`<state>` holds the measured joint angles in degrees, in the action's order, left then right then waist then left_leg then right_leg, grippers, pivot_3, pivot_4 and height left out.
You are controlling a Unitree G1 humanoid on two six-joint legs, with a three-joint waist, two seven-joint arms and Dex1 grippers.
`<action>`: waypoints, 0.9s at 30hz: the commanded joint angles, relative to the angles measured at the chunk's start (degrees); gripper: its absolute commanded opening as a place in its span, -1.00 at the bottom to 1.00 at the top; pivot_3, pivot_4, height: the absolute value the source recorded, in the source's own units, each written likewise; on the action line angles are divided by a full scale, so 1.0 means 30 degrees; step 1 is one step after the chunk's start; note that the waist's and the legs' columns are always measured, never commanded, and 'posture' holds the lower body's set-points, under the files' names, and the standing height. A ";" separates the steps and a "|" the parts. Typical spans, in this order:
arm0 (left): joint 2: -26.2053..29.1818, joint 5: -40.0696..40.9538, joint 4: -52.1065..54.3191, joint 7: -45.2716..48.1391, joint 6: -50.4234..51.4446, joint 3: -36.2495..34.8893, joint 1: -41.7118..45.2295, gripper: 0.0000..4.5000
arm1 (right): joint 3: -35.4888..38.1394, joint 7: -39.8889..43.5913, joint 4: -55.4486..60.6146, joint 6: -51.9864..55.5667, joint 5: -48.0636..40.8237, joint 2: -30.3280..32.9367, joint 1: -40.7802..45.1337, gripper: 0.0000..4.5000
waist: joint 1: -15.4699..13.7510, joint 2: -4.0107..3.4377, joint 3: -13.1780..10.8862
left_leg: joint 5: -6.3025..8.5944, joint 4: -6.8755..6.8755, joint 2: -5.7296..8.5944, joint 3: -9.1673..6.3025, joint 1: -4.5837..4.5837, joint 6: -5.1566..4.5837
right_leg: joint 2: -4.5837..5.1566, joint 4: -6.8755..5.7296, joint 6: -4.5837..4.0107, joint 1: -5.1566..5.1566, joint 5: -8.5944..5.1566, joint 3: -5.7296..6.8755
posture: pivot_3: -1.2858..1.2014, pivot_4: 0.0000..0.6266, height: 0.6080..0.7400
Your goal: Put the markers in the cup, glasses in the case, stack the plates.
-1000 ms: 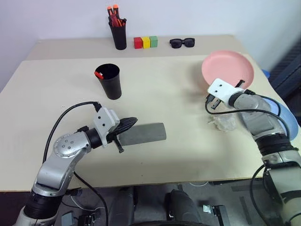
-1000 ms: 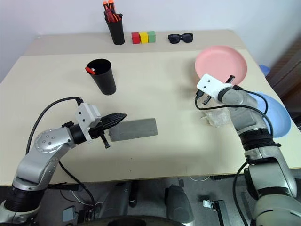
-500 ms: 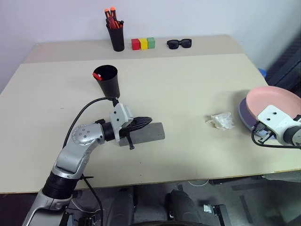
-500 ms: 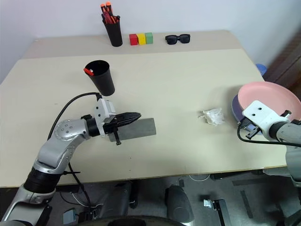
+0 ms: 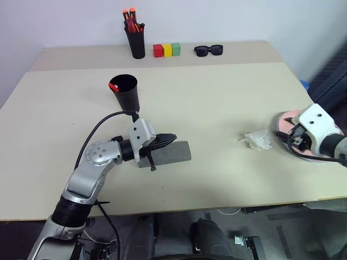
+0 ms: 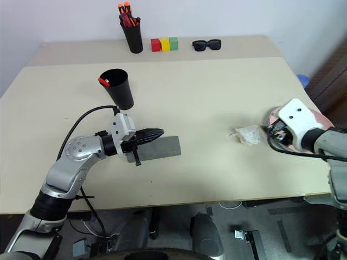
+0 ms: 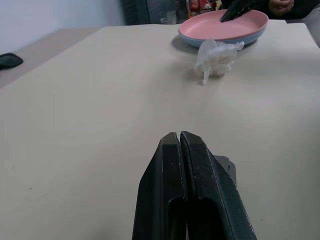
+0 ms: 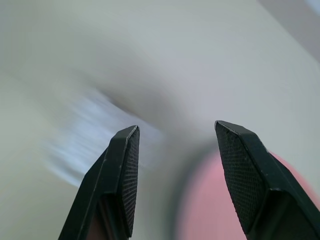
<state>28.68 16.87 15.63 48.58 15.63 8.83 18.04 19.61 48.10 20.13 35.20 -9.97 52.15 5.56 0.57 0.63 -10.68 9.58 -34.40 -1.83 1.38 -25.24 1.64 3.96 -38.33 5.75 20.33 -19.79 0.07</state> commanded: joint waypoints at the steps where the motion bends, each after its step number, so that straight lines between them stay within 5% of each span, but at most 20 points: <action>1: -0.0036 -0.0039 0.0562 -0.0068 -0.0367 -0.0077 -0.0193 -1.00 | -0.0678 -0.0203 0.0616 -0.0375 0.0144 0.0012 -0.0650 0.07 | -0.0040 0.0003 0.0001 | 0.0000 -0.0005 0.0000 0.0000 -0.0001 0.0000 | 0.0000 0.0001 0.0001 -0.0002 0.0001 0.0002 | 0.03 -0.52 1.00; 12: -0.0054 -0.0159 0.0912 -0.0314 -0.0354 -0.0059 -0.0604 -1.00 | -0.3568 -0.2767 -0.1840 -0.1753 0.2340 -0.0654 -0.0274 0.07 | 0.0017 0.0002 0.0002 | 0.0000 -0.0013 -0.0002 0.0001 -0.0005 -0.0001 | -0.0001 0.0001 0.0002 0.0006 0.0003 -0.0003 | 0.03 -0.52 1.00; 15: -0.0064 -0.0176 0.0991 -0.0395 -0.0387 -0.0041 -0.0707 -1.00 | -0.3923 -0.2945 -0.2377 -0.1954 0.2603 -0.0685 -0.0086 -0.25 | 0.0006 0.0000 0.0002 | 0.0000 -0.0023 -0.0003 -0.0001 -0.0007 -0.0001 | -0.0002 -0.0001 0.0005 0.0006 0.0004 -0.0004 | 0.03 -0.52 1.00; 18: -0.0073 -0.0190 0.1036 -0.0460 -0.0421 -0.0005 -0.0790 -1.00 | -0.3926 -0.2864 -0.2392 -0.2108 0.2534 -0.0680 -0.0100 -0.94 | -0.0011 0.0000 0.0002 | 0.0001 -0.0023 -0.0003 -0.0001 -0.0011 -0.0002 | -0.0003 0.0000 0.0005 0.0005 0.0004 -0.0003 | 0.03 -0.52 1.00; 27: -0.0246 -0.0184 0.0796 -0.0414 -0.0630 0.0024 -0.0731 -1.00 | -0.1898 -0.3302 -0.2590 -0.1913 0.2484 0.0351 0.1086 -0.97 | 0.0002 0.0000 0.0002 | 0.0001 -0.0029 -0.0003 0.0000 -0.0011 -0.0003 | -0.0004 -0.0002 0.0009 0.0005 0.0007 -0.0004 | 0.03 -0.52 1.00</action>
<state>28.00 16.38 16.59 47.29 14.81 9.00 15.85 10.20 39.06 11.95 29.61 -2.41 51.27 7.47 0.58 0.62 -10.67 9.59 -34.49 -1.83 1.38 -25.27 1.63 3.95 -38.34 5.78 20.35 -19.77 0.06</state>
